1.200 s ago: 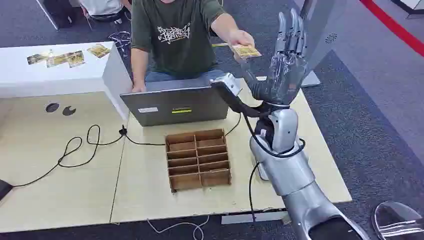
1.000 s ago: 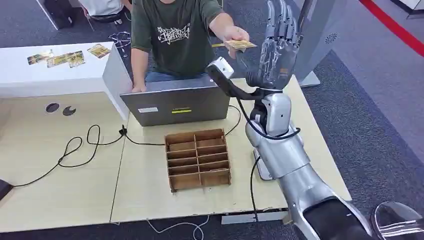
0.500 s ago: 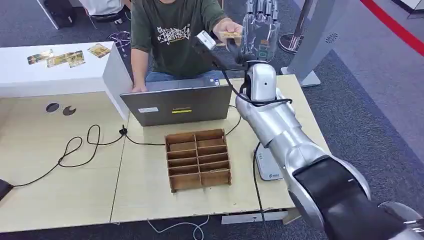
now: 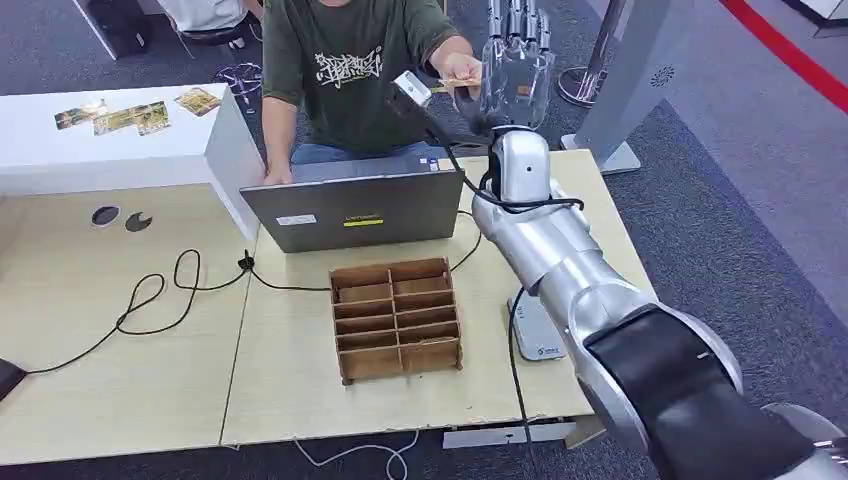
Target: Pass the card to the sensor for recognition and then transmit it.
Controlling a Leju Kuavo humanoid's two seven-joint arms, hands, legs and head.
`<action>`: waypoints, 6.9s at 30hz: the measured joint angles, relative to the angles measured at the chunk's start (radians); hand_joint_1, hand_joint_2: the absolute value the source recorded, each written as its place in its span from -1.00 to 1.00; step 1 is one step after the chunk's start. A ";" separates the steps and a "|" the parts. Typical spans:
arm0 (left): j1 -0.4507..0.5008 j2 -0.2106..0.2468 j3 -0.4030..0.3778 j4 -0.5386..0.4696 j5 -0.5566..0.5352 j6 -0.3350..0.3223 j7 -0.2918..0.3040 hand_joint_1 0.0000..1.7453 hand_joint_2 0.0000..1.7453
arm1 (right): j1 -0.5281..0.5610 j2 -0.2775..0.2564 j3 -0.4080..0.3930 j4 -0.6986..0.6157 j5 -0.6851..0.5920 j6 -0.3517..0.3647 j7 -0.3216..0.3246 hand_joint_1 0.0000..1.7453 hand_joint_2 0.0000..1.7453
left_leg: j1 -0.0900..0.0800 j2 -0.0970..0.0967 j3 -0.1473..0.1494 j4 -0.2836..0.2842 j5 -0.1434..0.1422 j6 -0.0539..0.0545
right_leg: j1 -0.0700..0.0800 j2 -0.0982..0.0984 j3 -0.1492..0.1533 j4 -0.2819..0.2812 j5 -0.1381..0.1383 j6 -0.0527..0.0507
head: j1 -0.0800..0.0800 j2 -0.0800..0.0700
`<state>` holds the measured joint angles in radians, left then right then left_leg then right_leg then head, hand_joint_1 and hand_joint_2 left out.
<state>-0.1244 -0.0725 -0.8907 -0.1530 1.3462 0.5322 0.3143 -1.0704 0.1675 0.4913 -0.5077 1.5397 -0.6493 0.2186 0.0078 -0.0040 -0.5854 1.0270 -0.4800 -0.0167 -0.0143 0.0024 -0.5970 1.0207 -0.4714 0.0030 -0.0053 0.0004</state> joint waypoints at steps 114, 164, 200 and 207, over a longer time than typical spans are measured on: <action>0.010 0.025 -0.019 0.000 0.165 -0.014 -0.024 -1.00 -1.00 | 0.171 -0.090 -0.372 0.054 -1.138 0.616 -0.269 1.00 1.00 | 0.000 0.000 0.000 0.000 0.000 0.000 | 0.000 0.000 0.000 -0.001 0.000 0.000 | 0.000 0.000; 0.023 0.025 0.034 0.000 0.219 -0.008 -0.041 -1.00 -1.00 | 0.730 -0.333 -0.172 -0.420 -1.352 0.552 -0.224 1.00 1.00 | 0.000 0.000 -0.001 0.000 -0.001 0.000 | 0.000 -0.001 0.000 -0.001 0.000 0.001 | 0.000 0.000; 0.025 0.024 0.069 0.000 0.219 -0.004 -0.048 -1.00 -1.00 | 0.925 -0.396 -0.197 -0.714 -1.352 0.525 -0.198 1.00 1.00 | 0.000 0.000 -0.001 0.000 -0.002 0.001 | 0.000 -0.001 0.000 -0.001 -0.001 0.001 | 0.000 0.000; 0.025 0.024 0.079 0.000 0.220 -0.001 -0.049 -1.00 -1.00 | 0.967 -0.415 -0.195 -0.735 -1.370 0.551 -0.177 1.00 1.00 | 0.000 0.000 -0.001 0.000 -0.002 0.001 | 0.000 -0.001 0.000 -0.001 -0.001 0.001 | 0.000 0.000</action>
<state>-0.0993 -0.0484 -0.8118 -0.1530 1.5660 0.5310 0.2651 -0.1033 -0.2479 0.2968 -1.2424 0.1701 -0.0980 0.0416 0.0078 -0.0041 -0.5860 1.0271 -0.4821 -0.0158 -0.0143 0.0016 -0.5969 1.0193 -0.4723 0.0038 -0.0057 0.0004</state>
